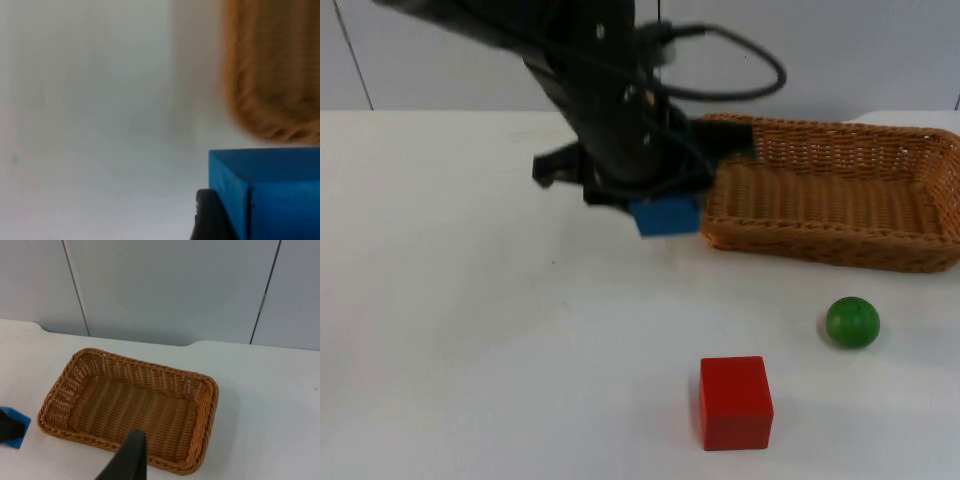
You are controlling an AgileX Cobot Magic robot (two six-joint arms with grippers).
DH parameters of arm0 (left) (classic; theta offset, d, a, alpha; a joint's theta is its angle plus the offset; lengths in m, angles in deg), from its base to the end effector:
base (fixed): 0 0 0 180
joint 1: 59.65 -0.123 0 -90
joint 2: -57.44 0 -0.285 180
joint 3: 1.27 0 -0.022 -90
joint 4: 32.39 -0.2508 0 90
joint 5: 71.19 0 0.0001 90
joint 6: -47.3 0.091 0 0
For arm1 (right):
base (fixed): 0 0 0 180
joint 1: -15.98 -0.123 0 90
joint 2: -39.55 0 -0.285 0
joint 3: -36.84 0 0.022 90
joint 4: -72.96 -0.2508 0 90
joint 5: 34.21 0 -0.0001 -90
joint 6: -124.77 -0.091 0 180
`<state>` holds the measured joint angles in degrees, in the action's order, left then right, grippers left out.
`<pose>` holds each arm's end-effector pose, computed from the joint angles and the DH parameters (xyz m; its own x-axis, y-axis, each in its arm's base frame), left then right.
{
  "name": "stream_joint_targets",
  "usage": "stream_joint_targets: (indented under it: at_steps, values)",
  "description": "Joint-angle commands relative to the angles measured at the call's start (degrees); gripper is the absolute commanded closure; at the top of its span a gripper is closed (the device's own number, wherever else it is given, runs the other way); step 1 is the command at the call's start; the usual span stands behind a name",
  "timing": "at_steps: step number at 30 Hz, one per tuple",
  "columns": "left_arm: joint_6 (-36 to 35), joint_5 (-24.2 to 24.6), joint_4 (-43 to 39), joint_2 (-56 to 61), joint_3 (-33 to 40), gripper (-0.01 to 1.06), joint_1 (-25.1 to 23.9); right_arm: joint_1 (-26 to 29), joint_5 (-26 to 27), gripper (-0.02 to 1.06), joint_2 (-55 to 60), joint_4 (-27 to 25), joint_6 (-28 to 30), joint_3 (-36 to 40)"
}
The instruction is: Place all geometric objects except the red cube into the basket.
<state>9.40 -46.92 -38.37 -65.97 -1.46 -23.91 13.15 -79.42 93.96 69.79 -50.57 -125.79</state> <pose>0.3495 -0.2467 0.1653 -0.8799 -0.0271 -0.4744 0.1099 0.9596 -0.2588 0.1461 0.0108 0.4128 -0.4486 -0.0645 -0.8914 -0.1034 0.9944 -0.0200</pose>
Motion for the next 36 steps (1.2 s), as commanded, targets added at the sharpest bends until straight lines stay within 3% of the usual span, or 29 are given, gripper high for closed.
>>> stream_joint_targets:
  at_steps: [1,3,7,8,11,12,15,20,28,34,36]
  values:
    - [0.6,-1.3,-1.2,1.9,-1.5,1.04,0.4,0.3,1.3,0.0,-0.1,-0.2,0.3,-0.3]
    - [1.9,-1.3,-1.2,1.9,-2.6,1.04,0.6,0.3,1.6,0.0,-0.1,-0.2,0.3,-0.3]
    - [12.9,-0.3,-1.2,-0.3,-10.6,1.04,2.0,0.3,1.8,0.0,-0.1,-0.2,0.3,-0.3]
    - [12.9,-0.3,-1.2,-0.3,-10.6,1.04,2.0,0.3,1.8,0.0,-0.1,-0.2,0.3,-0.3]
    - [29.1,5.3,-0.4,-6.6,-22.5,1.05,3.1,0.3,2.2,0.0,-0.1,-0.2,0.3,-0.3]
    - [29.1,5.3,-0.4,-6.6,-22.5,1.05,3.1,0.3,2.2,0.0,-0.1,-0.2,0.3,-0.3]
    - [41.4,6.6,3.5,-12.9,-31.0,1.05,3.6,0.3,2.6,0.0,-0.1,0.3,0.4,-0.3]
    - [45.1,4.0,5.4,-19.8,-37.3,1.05,3.7,0.3,2.6,0.0,-0.1,0.3,0.9,-0.3]
    - [46.7,-0.4,6.4,-24.3,-38.8,1.05,3.7,0.3,3.0,0.0,-0.1,0.3,0.9,-0.3]
    - [43.7,-0.2,7.0,-27.2,-38.8,1.05,3.7,0.3,3.1,0.0,-0.1,0.3,1.4,-0.3]
    - [41.4,0.4,6.7,-27.7,-38.8,0.99,3.7,0.3,3.1,0.0,-0.1,0.3,1.4,-0.3]
